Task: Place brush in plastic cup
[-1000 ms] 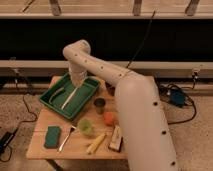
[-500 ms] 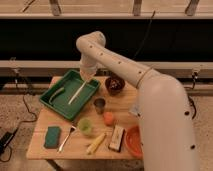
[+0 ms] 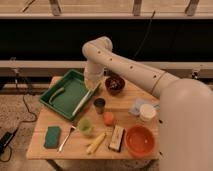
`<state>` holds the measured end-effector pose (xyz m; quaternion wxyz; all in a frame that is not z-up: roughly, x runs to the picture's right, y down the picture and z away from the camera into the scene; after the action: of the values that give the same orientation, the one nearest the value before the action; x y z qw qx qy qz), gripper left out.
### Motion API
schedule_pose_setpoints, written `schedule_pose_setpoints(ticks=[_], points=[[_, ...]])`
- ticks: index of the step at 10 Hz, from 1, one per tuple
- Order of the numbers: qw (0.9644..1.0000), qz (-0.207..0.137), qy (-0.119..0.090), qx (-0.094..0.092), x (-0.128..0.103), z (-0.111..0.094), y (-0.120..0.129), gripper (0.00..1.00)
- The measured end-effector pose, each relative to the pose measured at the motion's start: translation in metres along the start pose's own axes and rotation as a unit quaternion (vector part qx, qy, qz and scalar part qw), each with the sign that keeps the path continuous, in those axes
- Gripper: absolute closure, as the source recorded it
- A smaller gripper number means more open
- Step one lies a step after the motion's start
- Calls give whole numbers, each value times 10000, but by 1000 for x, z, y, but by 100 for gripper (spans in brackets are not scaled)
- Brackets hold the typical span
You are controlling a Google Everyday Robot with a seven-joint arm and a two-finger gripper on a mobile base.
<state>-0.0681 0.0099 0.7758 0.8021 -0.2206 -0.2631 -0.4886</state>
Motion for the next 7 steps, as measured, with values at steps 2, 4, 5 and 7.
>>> schedule_pose_setpoints(ticks=[2, 4, 5, 7], points=[[9997, -106, -212, -104, -31, 2, 22, 100], [9986, -221, -416, -239, -61, 9, 40, 100], [9977, -275, -535, -327, -77, 15, 50, 100], [9948, -365, -803, -513, -107, 31, 71, 100]])
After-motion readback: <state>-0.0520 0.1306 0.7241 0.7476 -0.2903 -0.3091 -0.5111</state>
